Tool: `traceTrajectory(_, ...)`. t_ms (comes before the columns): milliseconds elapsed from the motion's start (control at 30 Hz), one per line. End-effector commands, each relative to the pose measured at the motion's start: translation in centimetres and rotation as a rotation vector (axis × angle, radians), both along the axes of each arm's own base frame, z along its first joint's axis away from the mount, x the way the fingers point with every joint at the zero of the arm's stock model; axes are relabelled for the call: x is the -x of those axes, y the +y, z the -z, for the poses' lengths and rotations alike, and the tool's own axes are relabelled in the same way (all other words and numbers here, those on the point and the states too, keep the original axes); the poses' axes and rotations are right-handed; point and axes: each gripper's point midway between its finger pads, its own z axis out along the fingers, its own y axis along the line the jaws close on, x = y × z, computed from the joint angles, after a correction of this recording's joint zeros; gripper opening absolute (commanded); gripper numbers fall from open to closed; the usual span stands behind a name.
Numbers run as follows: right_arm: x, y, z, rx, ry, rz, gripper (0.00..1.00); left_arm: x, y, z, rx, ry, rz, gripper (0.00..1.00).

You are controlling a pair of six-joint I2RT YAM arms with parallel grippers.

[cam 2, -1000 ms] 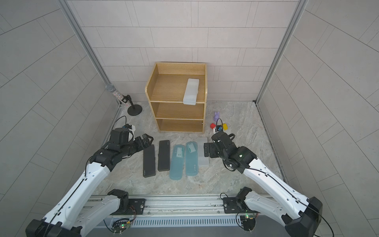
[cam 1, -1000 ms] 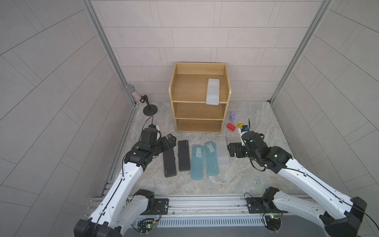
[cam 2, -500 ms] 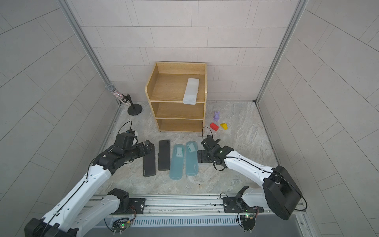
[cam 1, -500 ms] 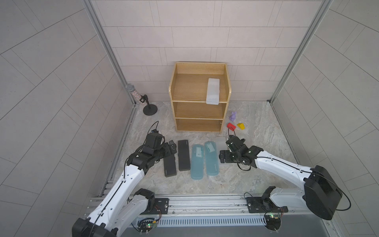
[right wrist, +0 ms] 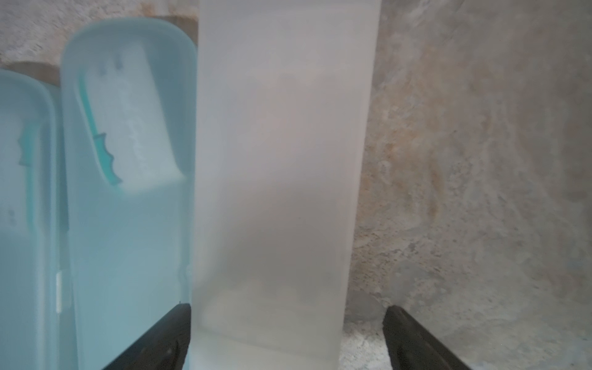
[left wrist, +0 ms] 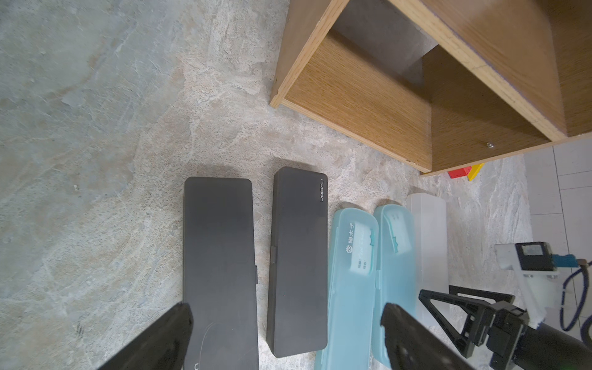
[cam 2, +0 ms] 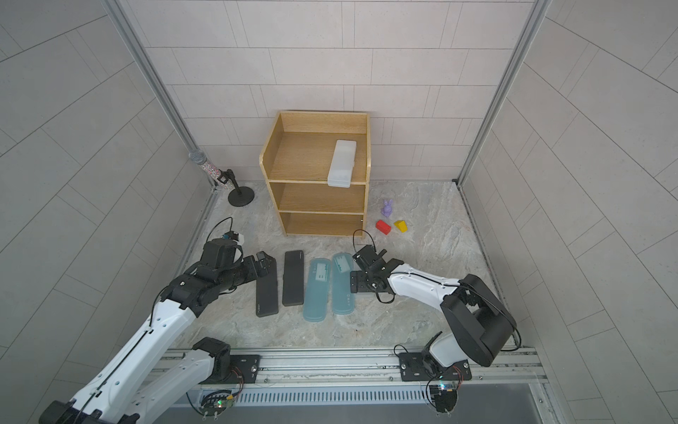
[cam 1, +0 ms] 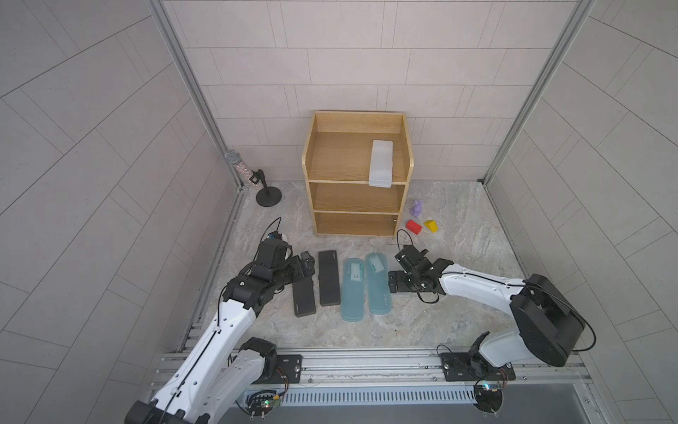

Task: Place the pencil cases on the shelf according to color
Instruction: Pick up the pencil case from the center of the board.

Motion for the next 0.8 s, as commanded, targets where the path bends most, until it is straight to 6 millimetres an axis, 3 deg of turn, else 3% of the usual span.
traceTrajectory(0, -0.4, -0.9, 0.0, 0.059, -0.014, 0.029, 0.97, 0.5, -0.1, 0.3, -0.004, 0.002, 0.017, 1.00)
traceTrajectory(300, 1.0, -3.7, -0.1, 0.132, 0.000, 0.037, 0.97, 0.5, -0.3, 0.1, 0.010, -0.003, 0.025, 1.00)
traceTrajectory(500, 1.3, -4.2, -1.5, 0.118, -0.045, -0.012, 0.96, 0.5, -0.4, 0.2, 0.014, 0.000, 0.029, 1.00)
traceTrajectory(767, 0.9, -3.1, -0.7, 0.090, -0.007, -0.076, 0.96, 0.5, -0.3, 0.2, 0.014, -0.001, 0.026, 1.00)
